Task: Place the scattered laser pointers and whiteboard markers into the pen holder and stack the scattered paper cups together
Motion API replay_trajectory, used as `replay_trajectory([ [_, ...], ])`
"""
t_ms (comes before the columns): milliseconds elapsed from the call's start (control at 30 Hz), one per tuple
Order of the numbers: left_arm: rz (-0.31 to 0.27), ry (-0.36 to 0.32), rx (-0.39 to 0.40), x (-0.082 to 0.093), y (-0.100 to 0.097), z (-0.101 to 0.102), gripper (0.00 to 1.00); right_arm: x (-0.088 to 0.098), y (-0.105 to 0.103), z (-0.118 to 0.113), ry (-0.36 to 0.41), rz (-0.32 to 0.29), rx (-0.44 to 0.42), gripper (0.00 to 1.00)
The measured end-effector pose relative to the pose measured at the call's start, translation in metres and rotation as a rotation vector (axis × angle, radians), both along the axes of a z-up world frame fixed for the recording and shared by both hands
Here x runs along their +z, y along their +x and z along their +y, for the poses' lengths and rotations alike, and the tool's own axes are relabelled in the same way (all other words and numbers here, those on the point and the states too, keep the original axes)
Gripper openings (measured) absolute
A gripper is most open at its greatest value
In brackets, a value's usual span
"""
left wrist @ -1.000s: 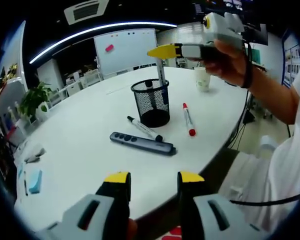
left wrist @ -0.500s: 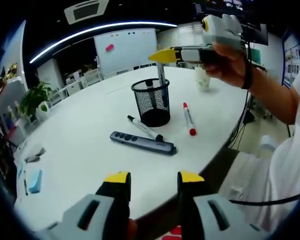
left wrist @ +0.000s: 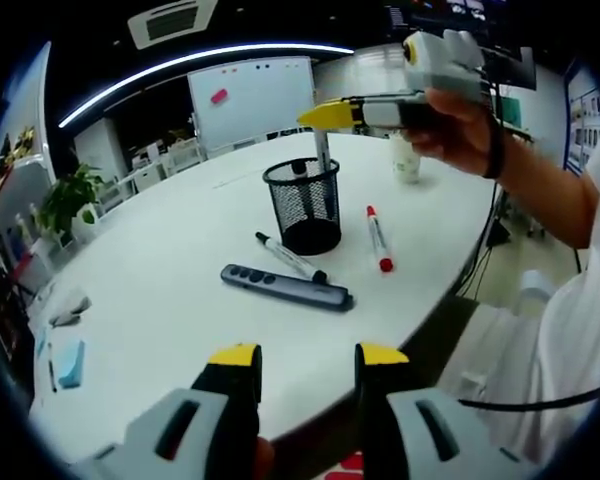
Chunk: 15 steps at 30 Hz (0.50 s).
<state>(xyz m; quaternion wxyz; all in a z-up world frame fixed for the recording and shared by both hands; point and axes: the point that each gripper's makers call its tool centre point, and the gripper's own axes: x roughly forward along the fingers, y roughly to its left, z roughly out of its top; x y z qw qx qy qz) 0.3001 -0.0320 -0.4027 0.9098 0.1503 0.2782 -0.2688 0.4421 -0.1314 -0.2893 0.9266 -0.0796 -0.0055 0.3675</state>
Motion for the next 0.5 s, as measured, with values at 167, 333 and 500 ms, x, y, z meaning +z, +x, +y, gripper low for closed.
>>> replay_trajectory([
  [167, 0.001, 0.000, -0.001, -0.0001, -0.0005, -0.0008, 0.38, -0.0006, 0.0009, -0.0012, -0.002, 0.001, -0.002, 0.10],
  [333, -0.001, 0.002, -0.002, 0.0008, 0.0003, -0.0008, 0.38, -0.0016, 0.0018, -0.0018, -0.002, 0.005, -0.003, 0.10],
  [500, 0.000, 0.004, -0.003, 0.0003, 0.0005, -0.0010, 0.38, -0.0012, 0.0027, -0.0029, -0.003, 0.003, -0.006, 0.12],
])
